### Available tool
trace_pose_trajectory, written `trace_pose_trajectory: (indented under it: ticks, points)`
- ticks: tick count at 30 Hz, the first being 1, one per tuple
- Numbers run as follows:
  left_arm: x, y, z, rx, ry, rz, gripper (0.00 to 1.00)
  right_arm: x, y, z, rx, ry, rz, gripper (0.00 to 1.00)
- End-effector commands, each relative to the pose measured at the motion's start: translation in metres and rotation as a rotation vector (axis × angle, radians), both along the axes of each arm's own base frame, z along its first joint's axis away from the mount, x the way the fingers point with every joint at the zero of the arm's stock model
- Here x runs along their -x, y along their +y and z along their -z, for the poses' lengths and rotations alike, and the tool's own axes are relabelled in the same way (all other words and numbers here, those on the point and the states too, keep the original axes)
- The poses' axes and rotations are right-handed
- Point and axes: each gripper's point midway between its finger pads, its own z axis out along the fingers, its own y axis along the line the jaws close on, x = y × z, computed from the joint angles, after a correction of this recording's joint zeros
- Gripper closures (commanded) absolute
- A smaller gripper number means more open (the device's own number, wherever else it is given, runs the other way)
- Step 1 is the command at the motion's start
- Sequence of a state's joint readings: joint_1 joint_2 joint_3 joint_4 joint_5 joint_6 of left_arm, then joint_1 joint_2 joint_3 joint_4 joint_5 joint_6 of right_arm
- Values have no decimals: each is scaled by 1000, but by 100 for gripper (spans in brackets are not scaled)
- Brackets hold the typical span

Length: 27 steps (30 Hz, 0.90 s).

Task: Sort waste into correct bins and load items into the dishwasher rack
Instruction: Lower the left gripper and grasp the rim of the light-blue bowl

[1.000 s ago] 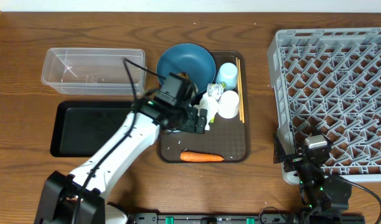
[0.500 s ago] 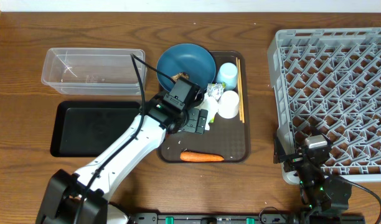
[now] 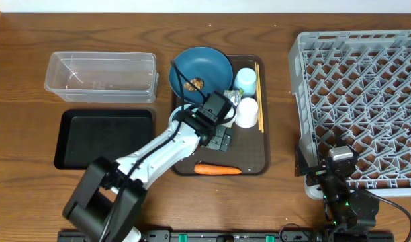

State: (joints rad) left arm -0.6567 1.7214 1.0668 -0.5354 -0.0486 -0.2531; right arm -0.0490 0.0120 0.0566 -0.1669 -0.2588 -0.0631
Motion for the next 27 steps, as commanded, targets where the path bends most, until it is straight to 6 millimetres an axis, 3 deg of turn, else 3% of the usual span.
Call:
trace_pose_trajectory:
  ticks: [1,6,14,27]
  points:
    - [-11,7,5,-70,-36,-5,2,0,0,1,12,-2,-2,1]
    - [-17,3,10,-59,-50,-6,2,0,0,1,12,-2,-2,1]
    - [-17,2,9,-52,-53,-5,16,0,0,1,12,-2,-2,1]
    - [-8,10,19,-84,-22,3,19,0,0,1,12,-2,-2,1]
